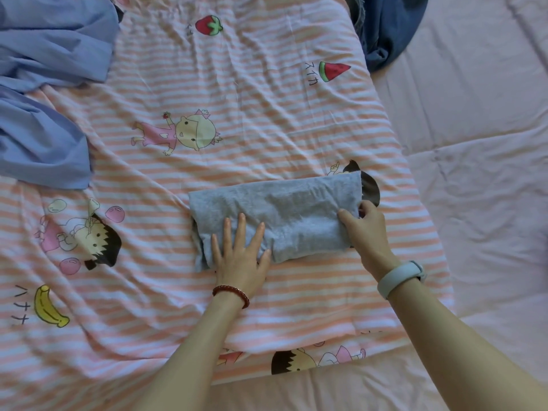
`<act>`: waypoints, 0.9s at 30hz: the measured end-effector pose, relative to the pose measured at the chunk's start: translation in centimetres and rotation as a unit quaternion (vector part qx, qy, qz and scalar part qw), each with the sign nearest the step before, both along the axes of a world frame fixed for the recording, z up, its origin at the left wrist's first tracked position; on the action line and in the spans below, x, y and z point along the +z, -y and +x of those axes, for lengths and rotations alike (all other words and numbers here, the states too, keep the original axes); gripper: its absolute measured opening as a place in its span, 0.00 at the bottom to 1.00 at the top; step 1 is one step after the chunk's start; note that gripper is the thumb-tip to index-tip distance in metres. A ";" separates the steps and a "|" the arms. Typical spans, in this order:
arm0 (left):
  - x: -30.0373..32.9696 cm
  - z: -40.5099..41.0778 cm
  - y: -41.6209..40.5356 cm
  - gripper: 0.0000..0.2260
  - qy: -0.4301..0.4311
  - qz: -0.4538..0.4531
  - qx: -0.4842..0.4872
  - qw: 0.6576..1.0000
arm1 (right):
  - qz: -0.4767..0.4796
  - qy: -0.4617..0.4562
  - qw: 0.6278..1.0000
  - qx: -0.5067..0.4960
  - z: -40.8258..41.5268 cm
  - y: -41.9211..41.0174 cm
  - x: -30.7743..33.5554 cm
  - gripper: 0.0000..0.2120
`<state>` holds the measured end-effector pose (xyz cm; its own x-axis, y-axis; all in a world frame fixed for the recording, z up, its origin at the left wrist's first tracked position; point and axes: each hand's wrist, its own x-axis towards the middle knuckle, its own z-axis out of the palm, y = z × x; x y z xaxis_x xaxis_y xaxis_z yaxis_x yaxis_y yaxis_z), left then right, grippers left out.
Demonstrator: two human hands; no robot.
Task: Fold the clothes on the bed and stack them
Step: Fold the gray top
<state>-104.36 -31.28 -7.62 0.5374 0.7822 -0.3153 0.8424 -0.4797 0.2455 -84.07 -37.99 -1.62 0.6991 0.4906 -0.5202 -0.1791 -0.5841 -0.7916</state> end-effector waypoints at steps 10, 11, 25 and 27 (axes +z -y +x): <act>4.7 -5.4 -3.6 0.21 0.520 -0.409 0.511 0.549 | 0.079 0.064 0.922 0.373 -11.7 -6.5 4.5 0.15; 4.5 -5.6 -3.8 0.23 0.514 -0.412 0.516 0.547 | 0.075 0.081 0.922 0.371 -12.0 -6.6 4.2 0.14; 3.2 -5.3 -1.4 0.15 0.259 -0.094 0.471 0.838 | -0.102 0.373 0.756 0.529 -12.1 -6.6 -4.6 0.32; 3.0 -5.1 -2.4 0.19 0.264 -0.097 0.464 0.840 | -0.129 0.369 0.743 0.543 -12.4 -7.1 -5.7 0.29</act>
<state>-109.48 -28.88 -4.59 -0.1705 0.9027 -0.3952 0.5795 0.4162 0.7007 -96.46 -30.88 -7.31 0.1059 0.9242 -0.3669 0.9360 -0.2172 -0.2769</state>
